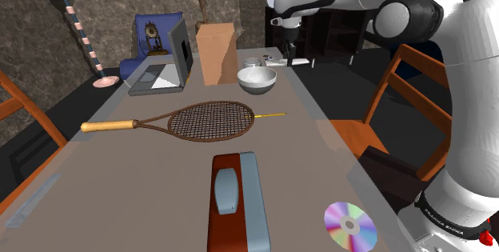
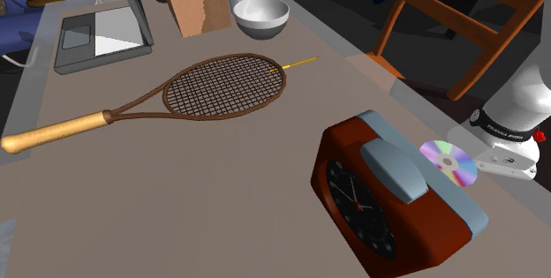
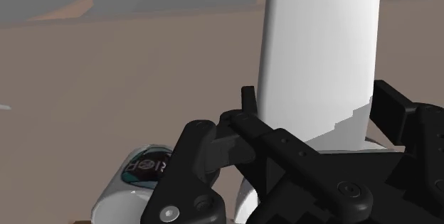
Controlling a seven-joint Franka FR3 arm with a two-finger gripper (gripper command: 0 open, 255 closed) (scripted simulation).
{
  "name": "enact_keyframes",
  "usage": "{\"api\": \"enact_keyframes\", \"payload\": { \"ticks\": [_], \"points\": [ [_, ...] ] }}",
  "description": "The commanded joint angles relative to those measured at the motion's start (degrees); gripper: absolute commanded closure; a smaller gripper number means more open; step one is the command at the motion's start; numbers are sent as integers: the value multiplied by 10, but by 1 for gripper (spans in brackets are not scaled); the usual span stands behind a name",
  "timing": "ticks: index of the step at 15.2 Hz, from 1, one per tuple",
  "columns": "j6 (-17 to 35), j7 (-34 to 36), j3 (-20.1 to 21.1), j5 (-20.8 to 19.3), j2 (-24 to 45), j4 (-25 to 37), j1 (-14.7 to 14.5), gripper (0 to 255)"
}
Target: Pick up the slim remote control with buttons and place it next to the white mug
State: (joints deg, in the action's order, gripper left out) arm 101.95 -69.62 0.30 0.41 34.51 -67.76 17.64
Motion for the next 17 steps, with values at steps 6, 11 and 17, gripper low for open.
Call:
{"api": "enact_keyframes", "payload": {
  "ticks": [6, 11, 17],
  "points": [
    [54, 0, 0, 0, 2, -51, 0, 255],
    [88, 0, 0, 0, 10, -77, 0, 255],
    [126, -1, 0, 0, 24, -102, 0, 255]
  ]
}}
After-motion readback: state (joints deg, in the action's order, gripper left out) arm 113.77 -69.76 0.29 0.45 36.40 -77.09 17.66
